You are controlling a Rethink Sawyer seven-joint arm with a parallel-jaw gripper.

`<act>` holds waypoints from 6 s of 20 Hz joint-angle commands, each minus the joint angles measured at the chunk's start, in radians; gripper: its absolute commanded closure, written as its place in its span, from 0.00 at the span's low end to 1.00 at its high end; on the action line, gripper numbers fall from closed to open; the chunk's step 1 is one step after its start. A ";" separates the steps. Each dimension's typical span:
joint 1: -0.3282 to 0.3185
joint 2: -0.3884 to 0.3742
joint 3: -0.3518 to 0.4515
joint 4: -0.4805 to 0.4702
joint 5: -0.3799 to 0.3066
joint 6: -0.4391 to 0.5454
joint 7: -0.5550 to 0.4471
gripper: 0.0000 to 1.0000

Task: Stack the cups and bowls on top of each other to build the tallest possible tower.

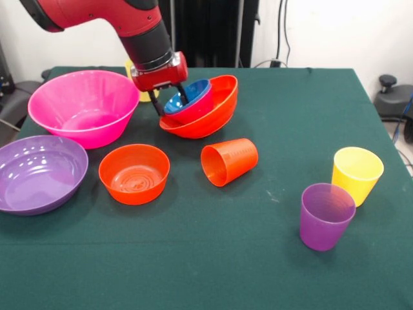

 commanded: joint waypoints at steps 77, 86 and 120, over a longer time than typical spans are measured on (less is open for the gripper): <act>0.053 -0.180 0.090 0.127 -0.017 0.055 -0.103 0.00; 0.095 -0.143 0.056 0.129 -0.054 -0.002 -0.045 0.00; 0.053 -0.159 0.084 0.083 -0.007 0.063 -0.142 0.00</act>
